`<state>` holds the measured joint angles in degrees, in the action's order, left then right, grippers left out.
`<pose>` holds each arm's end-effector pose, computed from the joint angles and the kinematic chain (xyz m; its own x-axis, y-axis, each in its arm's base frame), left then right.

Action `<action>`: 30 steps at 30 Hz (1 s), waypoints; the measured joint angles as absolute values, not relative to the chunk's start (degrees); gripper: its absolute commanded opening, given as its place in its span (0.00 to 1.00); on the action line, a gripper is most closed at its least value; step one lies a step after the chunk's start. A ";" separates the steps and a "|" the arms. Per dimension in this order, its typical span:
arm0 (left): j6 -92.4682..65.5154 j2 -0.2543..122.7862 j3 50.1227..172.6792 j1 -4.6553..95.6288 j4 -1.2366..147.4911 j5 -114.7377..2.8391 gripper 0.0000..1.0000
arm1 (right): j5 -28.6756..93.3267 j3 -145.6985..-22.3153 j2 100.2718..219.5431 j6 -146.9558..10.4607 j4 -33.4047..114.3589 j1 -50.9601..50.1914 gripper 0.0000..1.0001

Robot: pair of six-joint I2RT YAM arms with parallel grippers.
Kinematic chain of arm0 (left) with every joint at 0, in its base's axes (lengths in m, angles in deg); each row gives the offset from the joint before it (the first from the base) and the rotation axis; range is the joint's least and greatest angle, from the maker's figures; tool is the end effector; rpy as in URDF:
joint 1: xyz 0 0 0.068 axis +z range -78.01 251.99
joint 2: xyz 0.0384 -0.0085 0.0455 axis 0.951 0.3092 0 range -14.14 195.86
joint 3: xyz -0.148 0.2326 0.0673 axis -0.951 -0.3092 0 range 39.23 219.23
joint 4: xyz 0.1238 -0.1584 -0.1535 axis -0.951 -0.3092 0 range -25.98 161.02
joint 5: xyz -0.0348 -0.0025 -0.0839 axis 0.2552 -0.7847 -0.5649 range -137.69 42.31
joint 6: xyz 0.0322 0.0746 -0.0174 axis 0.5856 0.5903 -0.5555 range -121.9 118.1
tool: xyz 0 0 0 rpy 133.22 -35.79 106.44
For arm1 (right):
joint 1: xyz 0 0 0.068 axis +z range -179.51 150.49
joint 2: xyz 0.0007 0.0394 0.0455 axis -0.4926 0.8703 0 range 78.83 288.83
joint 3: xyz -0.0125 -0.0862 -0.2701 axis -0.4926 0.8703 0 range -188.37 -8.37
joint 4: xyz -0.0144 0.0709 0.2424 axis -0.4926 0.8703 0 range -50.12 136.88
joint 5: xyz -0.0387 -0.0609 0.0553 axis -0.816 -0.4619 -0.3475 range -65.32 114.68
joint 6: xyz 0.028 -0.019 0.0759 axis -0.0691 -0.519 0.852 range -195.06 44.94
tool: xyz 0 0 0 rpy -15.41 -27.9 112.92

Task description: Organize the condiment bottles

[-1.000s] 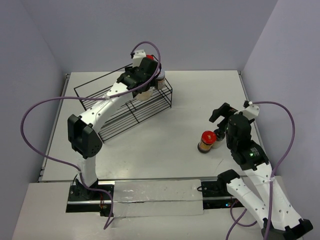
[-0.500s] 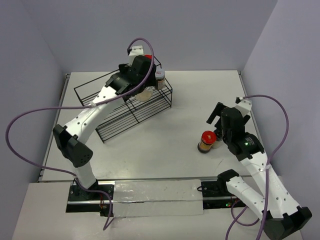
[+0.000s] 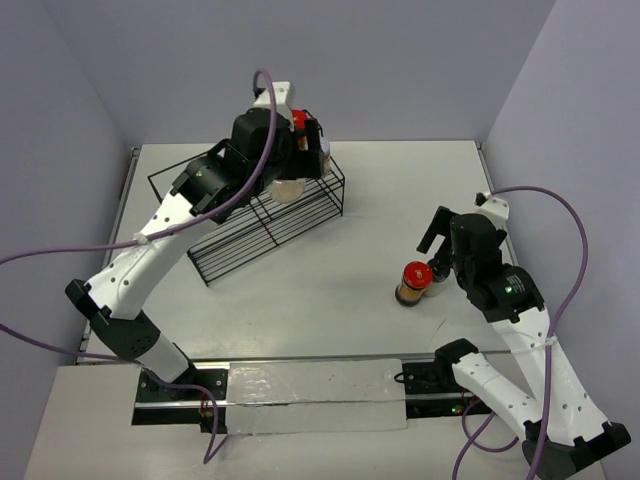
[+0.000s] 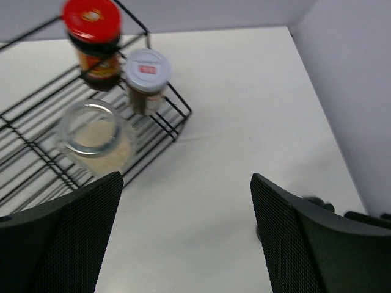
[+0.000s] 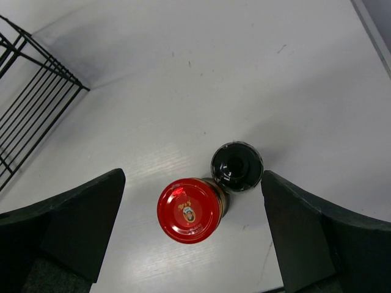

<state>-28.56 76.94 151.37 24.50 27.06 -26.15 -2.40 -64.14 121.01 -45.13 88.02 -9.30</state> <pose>0.2589 -0.2430 0.4745 -0.4402 -0.1375 -0.8873 0.2906 0.9132 -0.2857 0.1479 0.0192 0.3335 -0.4391 0.3118 -0.8426 0.3040 0.9341 0.1872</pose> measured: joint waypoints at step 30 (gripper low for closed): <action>-31.74 81.87 147.24 19.74 27.98 -29.69 0.93 | 8.93 -56.41 129.82 -40.34 93.06 -7.62 0.98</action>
